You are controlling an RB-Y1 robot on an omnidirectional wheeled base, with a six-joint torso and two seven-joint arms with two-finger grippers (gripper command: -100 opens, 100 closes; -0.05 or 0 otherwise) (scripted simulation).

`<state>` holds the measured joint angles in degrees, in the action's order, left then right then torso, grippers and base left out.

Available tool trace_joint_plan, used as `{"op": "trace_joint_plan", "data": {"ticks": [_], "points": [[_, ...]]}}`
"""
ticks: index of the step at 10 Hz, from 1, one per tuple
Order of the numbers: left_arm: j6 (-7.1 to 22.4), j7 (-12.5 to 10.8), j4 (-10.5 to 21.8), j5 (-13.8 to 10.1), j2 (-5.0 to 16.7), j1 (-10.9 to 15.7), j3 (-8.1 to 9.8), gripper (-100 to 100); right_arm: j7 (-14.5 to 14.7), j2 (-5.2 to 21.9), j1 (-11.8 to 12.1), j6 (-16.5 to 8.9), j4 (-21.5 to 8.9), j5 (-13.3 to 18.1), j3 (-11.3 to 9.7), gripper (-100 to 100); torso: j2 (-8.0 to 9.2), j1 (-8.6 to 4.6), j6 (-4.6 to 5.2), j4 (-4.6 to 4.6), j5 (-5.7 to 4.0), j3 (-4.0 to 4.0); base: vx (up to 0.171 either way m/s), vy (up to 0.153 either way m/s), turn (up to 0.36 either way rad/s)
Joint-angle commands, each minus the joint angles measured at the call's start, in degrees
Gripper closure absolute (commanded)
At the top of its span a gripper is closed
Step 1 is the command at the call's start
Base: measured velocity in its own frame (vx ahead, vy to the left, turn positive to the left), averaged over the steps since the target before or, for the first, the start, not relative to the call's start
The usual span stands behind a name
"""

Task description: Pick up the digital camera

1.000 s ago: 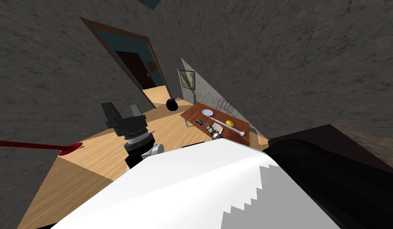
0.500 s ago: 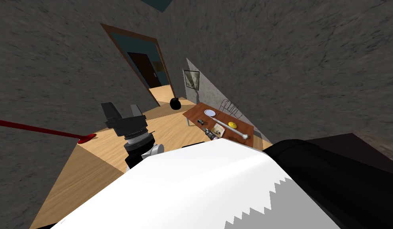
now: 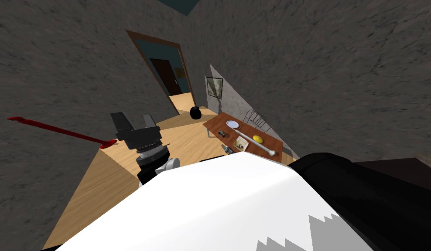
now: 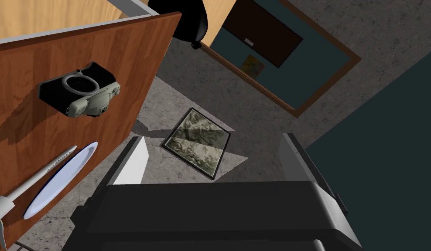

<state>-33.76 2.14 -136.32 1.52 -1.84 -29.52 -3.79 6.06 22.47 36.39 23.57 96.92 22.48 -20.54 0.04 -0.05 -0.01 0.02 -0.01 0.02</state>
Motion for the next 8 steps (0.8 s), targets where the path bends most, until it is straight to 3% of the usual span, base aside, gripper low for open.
{"op": "trace_joint_plan", "data": {"ticks": [1,2,5,8], "points": [[0.0,0.0,0.0,0.0,0.0,0.0,0.00,0,-0.2,1.1,-0.1,0.1,-2.9,0.3,-0.6,-100,0.00,0.00,0.00,0.00,0.00,0.00,-0.023,-0.010,0.152],[0.0,0.0,0.0,0.0,0.0,0.0,0.01,0,-0.1,2.5,-0.3,0.5,-4.7,1.3,-2.2,-100,0.01,-0.03,0.06,0.00,0.00,0.01,-0.030,-0.007,0.238],[0.0,0.0,0.0,0.0,0.0,0.0,0.01,0,-0.1,2.5,-0.3,0.5,-7.2,1.3,-2.2,-100,-0.01,-0.02,0.07,0.00,0.00,-0.01,-0.012,-0.006,0.042],[0.0,0.0,0.0,0.0,0.0,0.0,0.01,0,0.3,5.6,-0.9,1.1,-12.7,3.4,-5.5,-100,-0.03,-0.02,0.06,-0.01,0.00,-0.01,-0.015,-0.001,0.254]]}}
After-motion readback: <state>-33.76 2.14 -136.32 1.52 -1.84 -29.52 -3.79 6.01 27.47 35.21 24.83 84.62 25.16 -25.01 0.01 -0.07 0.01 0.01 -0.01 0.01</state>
